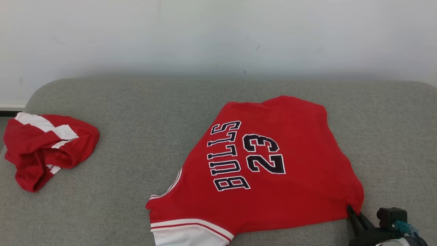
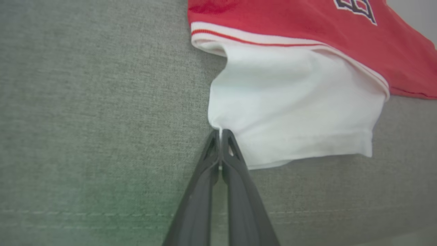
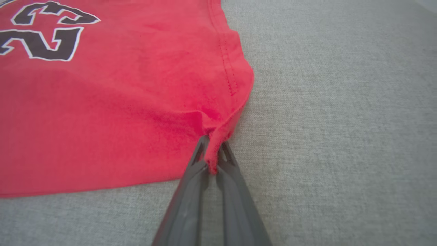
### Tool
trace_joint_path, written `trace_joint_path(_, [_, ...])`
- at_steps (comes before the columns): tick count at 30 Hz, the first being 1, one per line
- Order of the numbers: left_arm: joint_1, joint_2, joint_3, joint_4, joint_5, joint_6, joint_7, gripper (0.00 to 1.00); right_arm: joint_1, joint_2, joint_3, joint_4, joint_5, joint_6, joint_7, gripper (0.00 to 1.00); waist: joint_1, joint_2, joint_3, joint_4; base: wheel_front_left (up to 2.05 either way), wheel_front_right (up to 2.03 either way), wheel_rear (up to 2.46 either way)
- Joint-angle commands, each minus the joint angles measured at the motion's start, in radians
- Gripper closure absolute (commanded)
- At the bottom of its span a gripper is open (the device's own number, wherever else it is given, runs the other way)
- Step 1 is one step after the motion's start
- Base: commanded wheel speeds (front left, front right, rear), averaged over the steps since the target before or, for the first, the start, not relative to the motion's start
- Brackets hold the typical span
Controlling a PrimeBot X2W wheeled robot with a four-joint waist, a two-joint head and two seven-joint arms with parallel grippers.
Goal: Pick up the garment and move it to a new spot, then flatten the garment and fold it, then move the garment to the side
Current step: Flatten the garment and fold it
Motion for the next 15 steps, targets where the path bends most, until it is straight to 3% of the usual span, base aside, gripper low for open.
trace_joint_path(1, [-0.009, 0.0, -0.001, 0.001, -0.006, -0.002, 0.0, 1.0, 0.004, -0.009, 0.001, -0.005, 0.01, -0.002, -0.003, 1.0, -0.0001, 0.0, -0.004, 0.001, 0.0, 0.0, 0.0])
trace_joint_path(10, [0.041, 0.029, 0.159, -0.305, 0.033, 0.0, -0.002, 1.0, 0.052, -0.014, 0.027, -0.224, 0.077, -0.002, -0.005, 1.0, -0.0001, 0.0, -0.008, -0.008, 0.0, 0.0, 0.0])
trace_joint_path(15, [-0.042, 0.08, 0.192, -0.454, 0.07, 0.002, -0.002, 1.0, -0.024, -0.03, 0.057, -0.343, 0.114, -0.002, 0.025, 1.0, -0.0001, 0.0, 0.01, -0.032, 0.0, 0.0, 0.0])
